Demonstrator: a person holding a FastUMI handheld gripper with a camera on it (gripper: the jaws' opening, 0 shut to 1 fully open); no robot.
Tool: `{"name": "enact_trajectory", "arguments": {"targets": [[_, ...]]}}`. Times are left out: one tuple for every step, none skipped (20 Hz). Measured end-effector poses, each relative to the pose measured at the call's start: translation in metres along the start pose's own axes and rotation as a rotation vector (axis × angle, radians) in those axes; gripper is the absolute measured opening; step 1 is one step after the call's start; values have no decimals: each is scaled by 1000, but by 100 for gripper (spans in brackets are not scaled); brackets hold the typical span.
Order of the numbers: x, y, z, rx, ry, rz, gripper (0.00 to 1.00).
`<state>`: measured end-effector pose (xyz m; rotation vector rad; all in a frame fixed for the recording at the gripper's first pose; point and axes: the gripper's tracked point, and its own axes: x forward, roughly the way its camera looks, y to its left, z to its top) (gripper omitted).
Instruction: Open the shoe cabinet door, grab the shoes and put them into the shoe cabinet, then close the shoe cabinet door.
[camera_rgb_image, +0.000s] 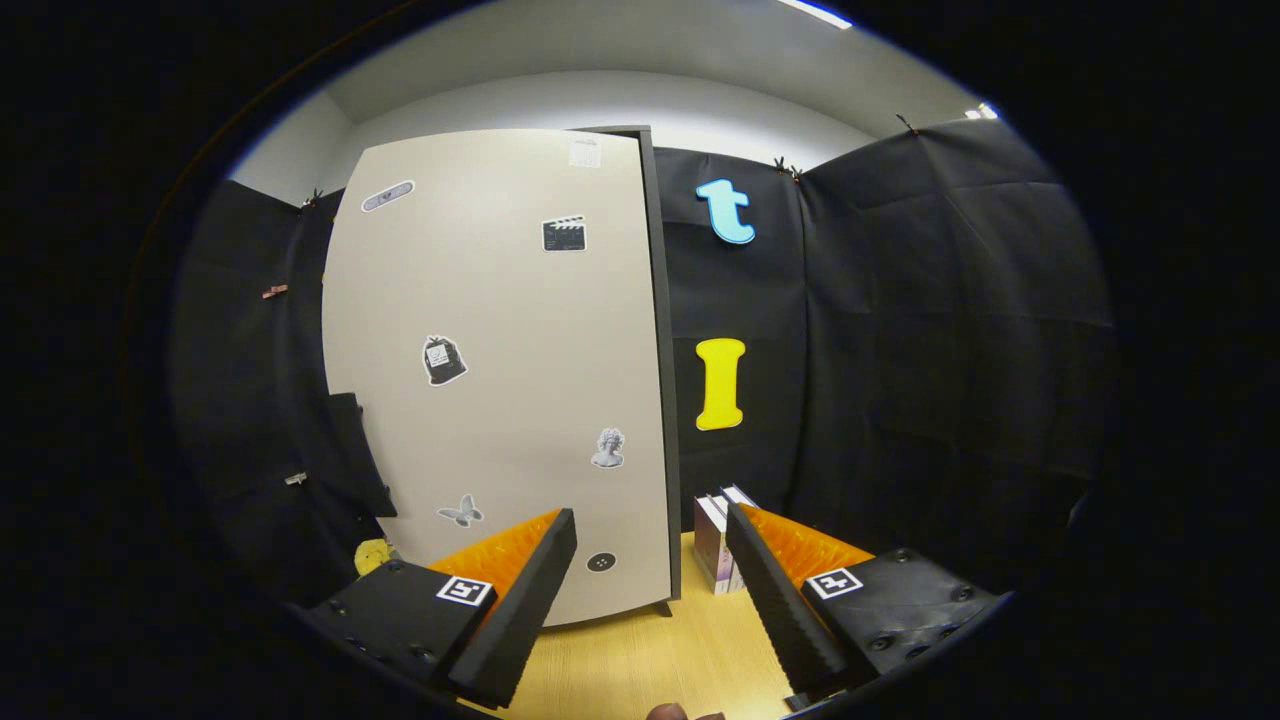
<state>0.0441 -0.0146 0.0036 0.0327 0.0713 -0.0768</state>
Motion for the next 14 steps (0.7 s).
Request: {"name": "enact_trajectory", "arguments": {"targets": [[0, -1, 0, 1, -2, 0, 98], [1, -1, -2, 2, 2, 0, 98], [2, -1, -4, 4, 6, 2, 98], [3, -2, -5, 6, 9, 2, 98], [4, -4, -6, 7, 12, 3, 98], [4, -4, -6, 5, 14, 3, 98], [4, -5, -6, 4, 15, 3, 98], [5, -6, -7, 3, 18, 4, 98], [6, -7, -9, 3, 20, 2, 98], [7, -9, -10, 6, 24, 2, 98], [8, -9, -12, 12, 29, 4, 98], [8, -10, -14, 17, 34, 5, 98], [8, -11, -15, 19, 35, 4, 98], [8, -13, -15, 19, 37, 3, 98]]}}
